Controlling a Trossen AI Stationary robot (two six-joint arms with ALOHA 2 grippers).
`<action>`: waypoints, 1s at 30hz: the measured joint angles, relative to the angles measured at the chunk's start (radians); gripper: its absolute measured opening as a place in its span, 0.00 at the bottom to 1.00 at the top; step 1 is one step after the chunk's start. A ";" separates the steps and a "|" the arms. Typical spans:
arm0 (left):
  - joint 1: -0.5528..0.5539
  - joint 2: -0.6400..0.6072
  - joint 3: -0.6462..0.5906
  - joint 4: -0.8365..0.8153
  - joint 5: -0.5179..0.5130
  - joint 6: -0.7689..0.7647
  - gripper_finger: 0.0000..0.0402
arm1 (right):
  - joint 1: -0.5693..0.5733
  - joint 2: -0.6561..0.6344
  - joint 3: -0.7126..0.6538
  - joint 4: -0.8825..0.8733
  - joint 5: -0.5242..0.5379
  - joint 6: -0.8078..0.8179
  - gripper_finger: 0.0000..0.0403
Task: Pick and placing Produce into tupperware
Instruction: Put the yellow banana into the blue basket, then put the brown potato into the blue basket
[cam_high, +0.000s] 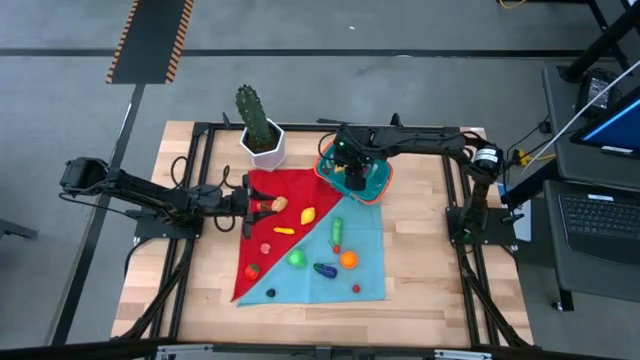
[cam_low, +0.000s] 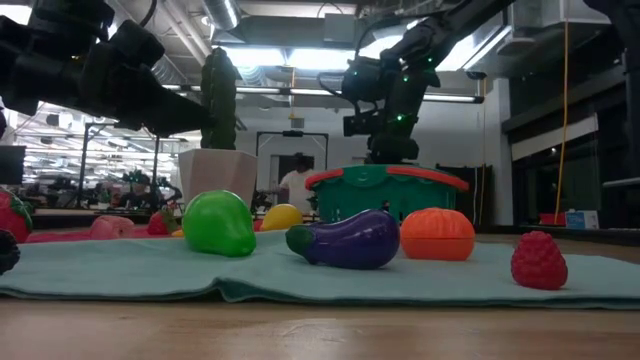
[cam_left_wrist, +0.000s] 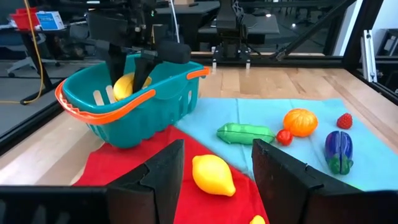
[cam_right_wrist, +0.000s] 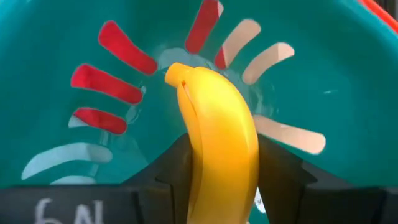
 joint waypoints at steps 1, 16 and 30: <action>0.000 0.000 0.000 0.000 0.000 0.000 0.44 | 0.000 0.000 0.000 -0.003 -0.010 0.000 0.36; 0.000 0.000 0.000 -0.003 0.000 0.000 0.44 | 0.000 0.027 -0.001 0.006 -0.036 0.003 0.40; 0.000 0.000 0.000 -0.011 0.000 0.000 0.44 | -0.016 0.022 -0.001 0.031 -0.024 0.050 0.51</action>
